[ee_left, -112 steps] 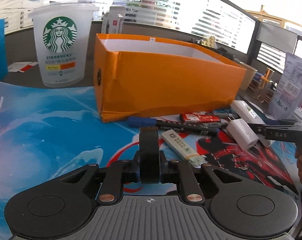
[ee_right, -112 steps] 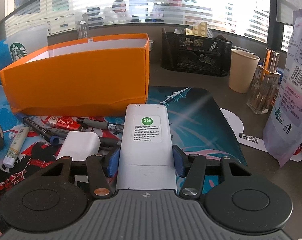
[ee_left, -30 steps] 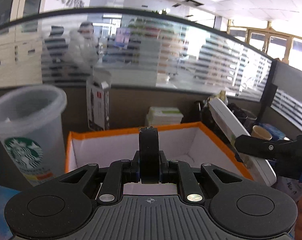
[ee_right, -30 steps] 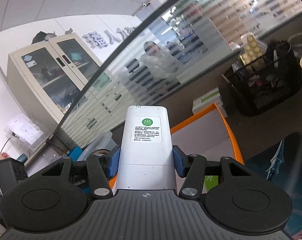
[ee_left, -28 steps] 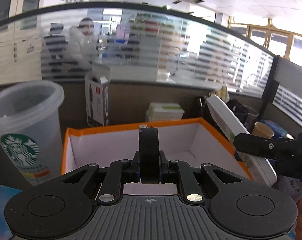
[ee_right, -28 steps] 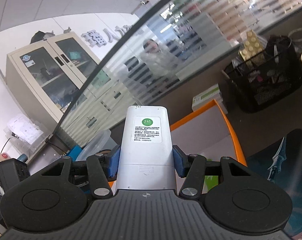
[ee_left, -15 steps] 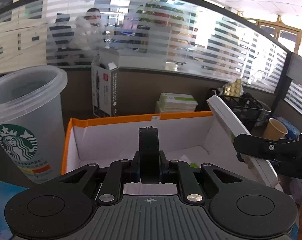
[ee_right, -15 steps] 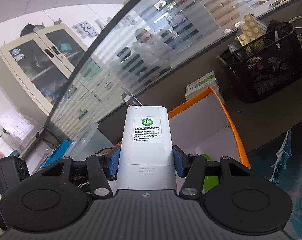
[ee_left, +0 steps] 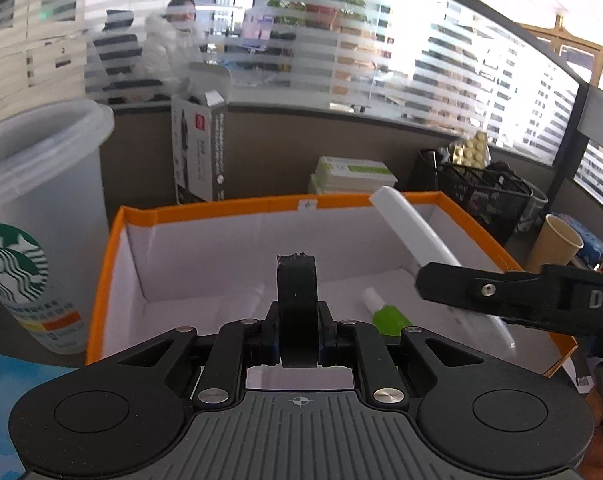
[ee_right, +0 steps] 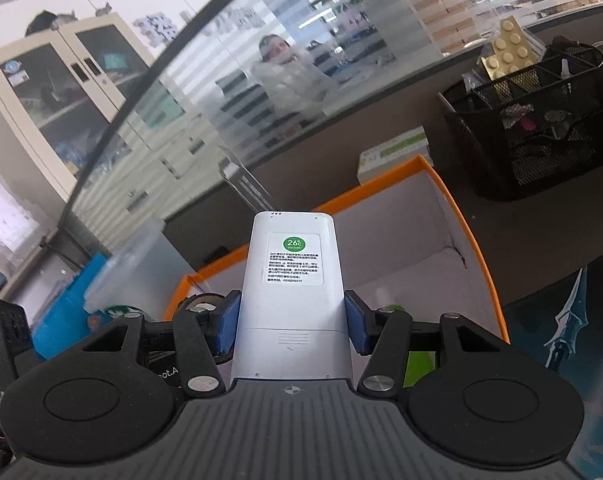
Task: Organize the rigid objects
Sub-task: 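Carry the power bank with the right tool while the left tool carries the tape over the box, then lower the power bank and tape into the box and open both tools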
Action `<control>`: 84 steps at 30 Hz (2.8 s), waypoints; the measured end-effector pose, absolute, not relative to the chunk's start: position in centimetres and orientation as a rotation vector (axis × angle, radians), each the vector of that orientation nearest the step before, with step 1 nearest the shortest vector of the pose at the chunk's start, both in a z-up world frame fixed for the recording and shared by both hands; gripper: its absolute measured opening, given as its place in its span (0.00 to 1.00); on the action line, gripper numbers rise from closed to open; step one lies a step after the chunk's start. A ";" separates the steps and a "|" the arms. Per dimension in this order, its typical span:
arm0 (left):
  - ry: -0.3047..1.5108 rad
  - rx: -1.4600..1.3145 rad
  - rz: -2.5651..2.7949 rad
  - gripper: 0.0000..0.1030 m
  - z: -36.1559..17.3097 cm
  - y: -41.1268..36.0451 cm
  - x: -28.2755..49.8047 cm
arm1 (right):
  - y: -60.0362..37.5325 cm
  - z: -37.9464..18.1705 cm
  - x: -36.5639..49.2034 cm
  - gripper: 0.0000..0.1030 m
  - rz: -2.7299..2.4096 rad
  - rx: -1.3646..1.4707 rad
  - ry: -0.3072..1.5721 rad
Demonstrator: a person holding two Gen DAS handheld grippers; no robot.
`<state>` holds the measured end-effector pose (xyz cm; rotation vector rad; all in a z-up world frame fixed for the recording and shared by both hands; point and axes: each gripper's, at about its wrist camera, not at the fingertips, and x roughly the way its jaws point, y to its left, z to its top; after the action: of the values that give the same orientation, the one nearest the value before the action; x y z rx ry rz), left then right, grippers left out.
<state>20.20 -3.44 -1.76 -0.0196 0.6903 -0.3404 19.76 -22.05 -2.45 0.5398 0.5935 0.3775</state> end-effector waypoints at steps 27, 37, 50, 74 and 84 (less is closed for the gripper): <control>0.711 0.040 -0.323 0.13 -2.8 -5.0 20.4 | -20.2 -3.7 20.9 0.49 0.303 0.351 0.651; 0.724 0.081 -0.269 0.14 -2.8 -5.1 20.6 | -19.0 -3.9 21.5 0.49 0.246 0.231 0.667; 0.759 0.091 -0.248 0.14 -3.7 -4.9 21.3 | -16.8 -4.0 21.8 0.49 0.188 -0.011 0.677; 0.545 0.087 -0.166 0.89 0.8 -2.5 16.3 | -15.2 -1.3 18.9 0.82 0.158 -0.176 0.604; 0.439 0.111 -0.169 0.98 2.8 -2.6 12.3 | -14.4 0.0 16.2 0.90 0.144 -0.192 0.538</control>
<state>12.33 -2.57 2.82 0.1105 0.4391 -0.1688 16.20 -14.40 0.01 -0.1923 0.5385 0.1443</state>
